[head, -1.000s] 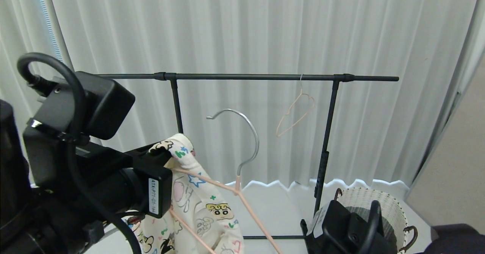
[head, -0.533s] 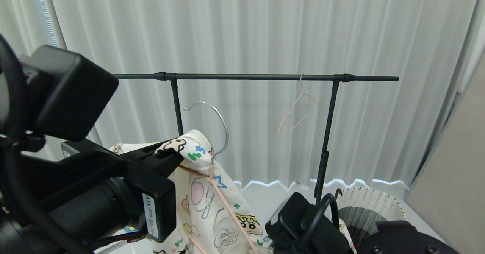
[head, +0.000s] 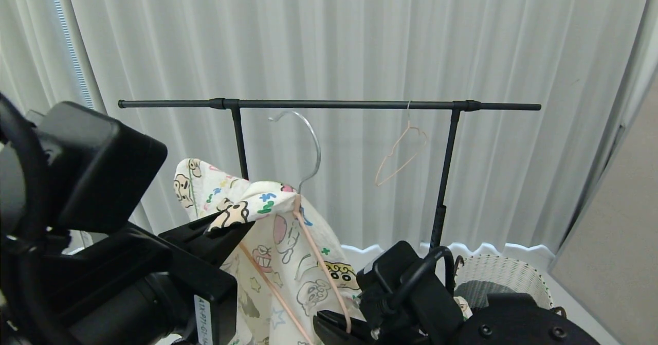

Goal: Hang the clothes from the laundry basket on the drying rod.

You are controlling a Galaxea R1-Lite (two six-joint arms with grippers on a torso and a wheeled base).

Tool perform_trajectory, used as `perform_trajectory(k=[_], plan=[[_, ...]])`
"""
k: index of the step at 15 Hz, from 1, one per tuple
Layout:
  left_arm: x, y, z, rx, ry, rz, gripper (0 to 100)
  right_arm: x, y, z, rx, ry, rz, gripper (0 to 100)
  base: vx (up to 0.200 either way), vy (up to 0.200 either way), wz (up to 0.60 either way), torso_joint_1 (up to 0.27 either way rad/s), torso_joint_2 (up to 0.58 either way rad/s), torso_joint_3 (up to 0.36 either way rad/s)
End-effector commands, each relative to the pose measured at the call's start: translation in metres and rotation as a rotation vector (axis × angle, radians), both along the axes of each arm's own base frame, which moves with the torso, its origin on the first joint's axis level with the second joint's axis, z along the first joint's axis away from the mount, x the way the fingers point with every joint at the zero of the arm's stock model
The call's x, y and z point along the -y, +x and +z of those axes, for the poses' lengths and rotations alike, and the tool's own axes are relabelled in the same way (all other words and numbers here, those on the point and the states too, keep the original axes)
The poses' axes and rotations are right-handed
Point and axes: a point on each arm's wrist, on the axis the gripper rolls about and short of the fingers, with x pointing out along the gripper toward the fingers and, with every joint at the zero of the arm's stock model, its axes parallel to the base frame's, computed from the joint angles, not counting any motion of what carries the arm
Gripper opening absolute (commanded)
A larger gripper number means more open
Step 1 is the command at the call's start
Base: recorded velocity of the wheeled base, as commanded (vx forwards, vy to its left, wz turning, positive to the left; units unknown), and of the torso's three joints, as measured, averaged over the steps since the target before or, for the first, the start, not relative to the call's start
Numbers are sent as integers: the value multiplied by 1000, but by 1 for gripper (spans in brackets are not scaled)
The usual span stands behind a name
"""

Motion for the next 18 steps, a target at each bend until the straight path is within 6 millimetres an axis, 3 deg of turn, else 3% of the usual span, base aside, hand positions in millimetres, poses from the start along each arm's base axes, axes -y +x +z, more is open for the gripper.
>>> perform_trajectory(k=[1, 7, 8, 12, 15, 18], plan=[[-1, 0, -7, -10, 22, 1, 0, 0, 0, 1, 6, 10, -12, 0, 0, 0, 0, 0, 0, 0], [-2, -1, -11, -11, 37, 13, 0, 0, 1, 5, 27, 39, -47, 0, 0, 0, 0, 0, 0, 0], [-2, -1, -11, -12, 37, 13, 100, 0, 1, 5, 29, 38, -55, 0, 0, 0, 0, 0, 0, 0], [-10, -4, -17, -14, 46, 14, 100, 5, 5, 9, 41, 45, -79, 0, 0, 0, 0, 0, 0, 0], [-42, -17, -30, 16, 100, -1, 100, 26, 14, 7, 86, -7, -108, 0, 0, 0, 0, 0, 0, 0], [-68, -28, -25, 82, 119, -80, 100, 56, 9, -6, 107, -88, -87, 0, 0, 0, 0, 0, 0, 0]])
